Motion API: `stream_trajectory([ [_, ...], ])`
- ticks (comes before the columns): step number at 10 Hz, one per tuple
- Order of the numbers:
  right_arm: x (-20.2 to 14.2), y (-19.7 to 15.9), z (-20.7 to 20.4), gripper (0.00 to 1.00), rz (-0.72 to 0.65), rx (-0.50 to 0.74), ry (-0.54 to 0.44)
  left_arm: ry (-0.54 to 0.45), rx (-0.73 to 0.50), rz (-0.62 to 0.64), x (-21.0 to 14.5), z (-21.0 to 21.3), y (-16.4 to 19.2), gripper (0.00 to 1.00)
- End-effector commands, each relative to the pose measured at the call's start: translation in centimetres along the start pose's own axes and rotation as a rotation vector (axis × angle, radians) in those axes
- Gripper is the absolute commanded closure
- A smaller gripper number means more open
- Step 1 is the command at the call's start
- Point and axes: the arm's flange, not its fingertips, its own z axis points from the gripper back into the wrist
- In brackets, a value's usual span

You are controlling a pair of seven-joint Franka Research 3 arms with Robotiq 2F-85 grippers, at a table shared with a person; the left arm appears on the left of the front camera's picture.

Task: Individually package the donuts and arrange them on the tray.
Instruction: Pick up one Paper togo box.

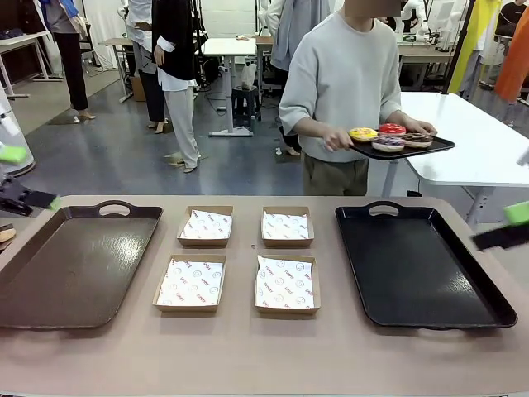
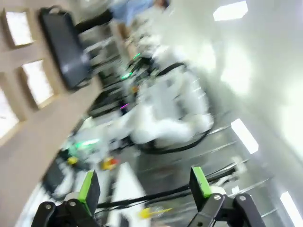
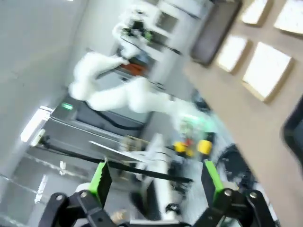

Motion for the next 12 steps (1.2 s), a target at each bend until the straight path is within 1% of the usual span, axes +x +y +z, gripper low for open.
stream_trajectory([
  [1,-1.2,-3.0,4.5,0.0,-0.358,0.409,-0.287,-0.264,-0.163,0.189,-1.3,2.8,1.3,0.0],
  [3,-3.5,-4.6,7.8,0.0,-0.411,0.385,-0.373,-0.334,-0.098,0.215,-3.2,5.3,1.9,0.0],
  [4,-4.1,-5.5,9.1,0.0,-0.449,0.344,-0.399,-0.36,-0.023,0.237,-4.0,6.4,2.4,0.0],
  [5,-4.4,-6.1,10.1,0.0,-0.478,0.286,-0.425,-0.368,0.048,0.255,-4.5,7.4,2.9,0.0],
  [6,-4.5,-6.5,10.6,0.0,-0.498,0.267,-0.433,-0.353,0.115,0.269,-4.9,7.9,3.2,0.0],
  [7,-4.4,-6.9,10.8,0.0,-0.516,0.241,-0.434,-0.339,0.152,0.289,-5.0,8.3,3.6,0.0],
  [9,-4.5,-7.3,11.1,0.0,-0.55,0.131,-0.421,-0.292,0.229,0.344,-5.5,9.4,4.5,0.0],
  [12,-4.1,-6.5,10.2,0.0,-0.562,-0.019,-0.357,-0.263,0.277,0.36,-5.5,9.8,4.9,0.0],
])
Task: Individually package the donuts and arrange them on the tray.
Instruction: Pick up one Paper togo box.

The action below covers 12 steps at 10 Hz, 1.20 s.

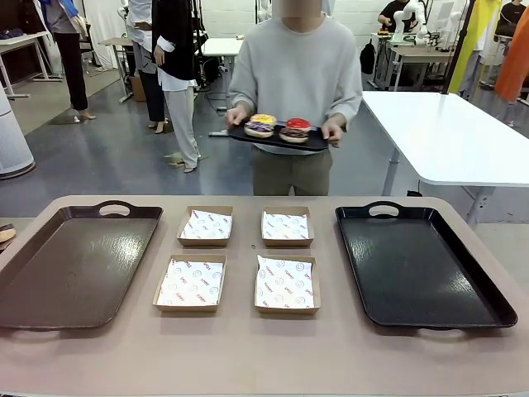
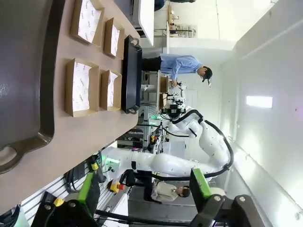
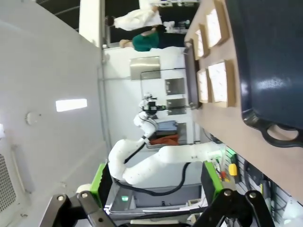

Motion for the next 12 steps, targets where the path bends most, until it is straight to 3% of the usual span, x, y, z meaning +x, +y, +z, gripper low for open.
stream_trajectory([
  [1,-1.2,1.1,-1.0,0.0,-0.018,-0.107,0.022,0.003,0.041,0.01,-0.6,-0.4,-0.3,0.0],
  [4,-2.5,2.4,-1.7,0.0,0.012,-0.177,0.062,0.002,0.08,0.0,-0.4,-0.4,-0.3,0.0],
  [5,-0.9,1.4,-0.8,0.0,0.013,-0.131,0.049,0.019,0.082,-0.035,-0.7,-0.7,-1.1,0.0],
  [6,-0.9,1.4,-0.8,0.0,0.013,-0.131,0.049,-0.003,0.034,-0.006,0.0,0.1,0.0,0.0],
  [12,-0.9,1.4,-0.8,0.0,0.013,-0.131,0.049,-0.003,0.034,-0.006,0.0,0.1,0.0,0.0],
])
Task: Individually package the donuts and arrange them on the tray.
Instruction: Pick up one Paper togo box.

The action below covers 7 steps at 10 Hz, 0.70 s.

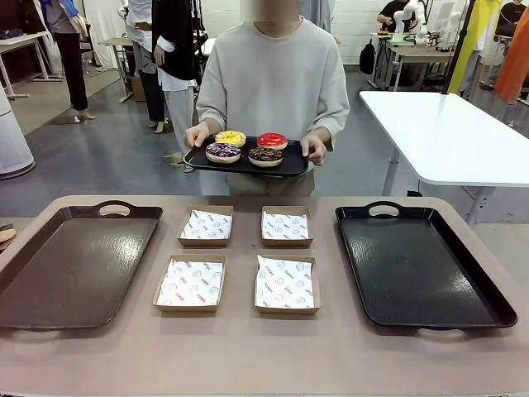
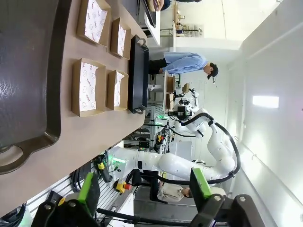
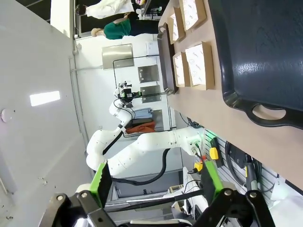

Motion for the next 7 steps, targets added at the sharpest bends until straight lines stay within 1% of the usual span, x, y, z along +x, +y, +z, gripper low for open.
stream_trajectory([
  [1,0.26,0.1,0.12,0.0,0.009,0.014,-0.014,0.0,-0.002,0.003,0.0,0.04,0.06,0.0],
  [7,0.26,0.1,0.12,0.0,0.009,0.014,-0.014,0.0,-0.002,0.003,0.0,0.04,0.06,0.0],
])
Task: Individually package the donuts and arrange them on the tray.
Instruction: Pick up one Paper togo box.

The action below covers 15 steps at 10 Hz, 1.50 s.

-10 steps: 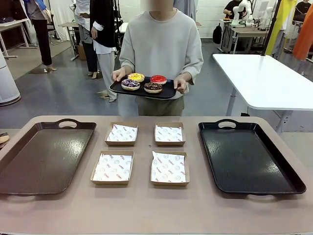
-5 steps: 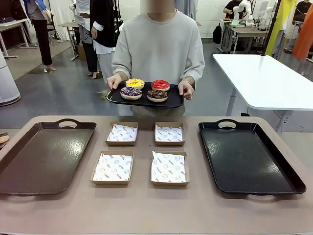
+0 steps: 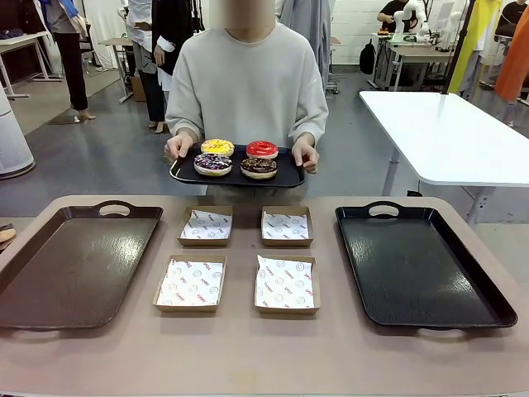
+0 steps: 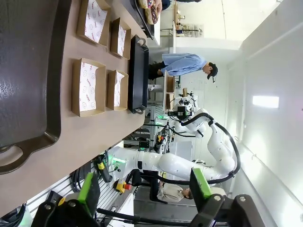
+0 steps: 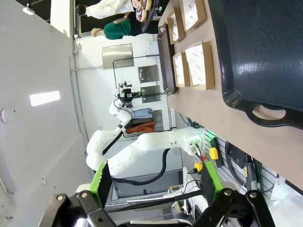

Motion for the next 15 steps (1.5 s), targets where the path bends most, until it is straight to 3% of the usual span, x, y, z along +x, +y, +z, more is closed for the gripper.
stream_trajectory([
  [1,0.25,0.09,0.11,0.0,0.008,0.015,-0.014,0.0,-0.002,0.003,0.0,0.04,0.06,0.0],
  [15,0.25,0.09,0.11,0.0,0.008,0.015,-0.014,0.0,-0.002,0.003,0.0,0.04,0.06,0.0],
])
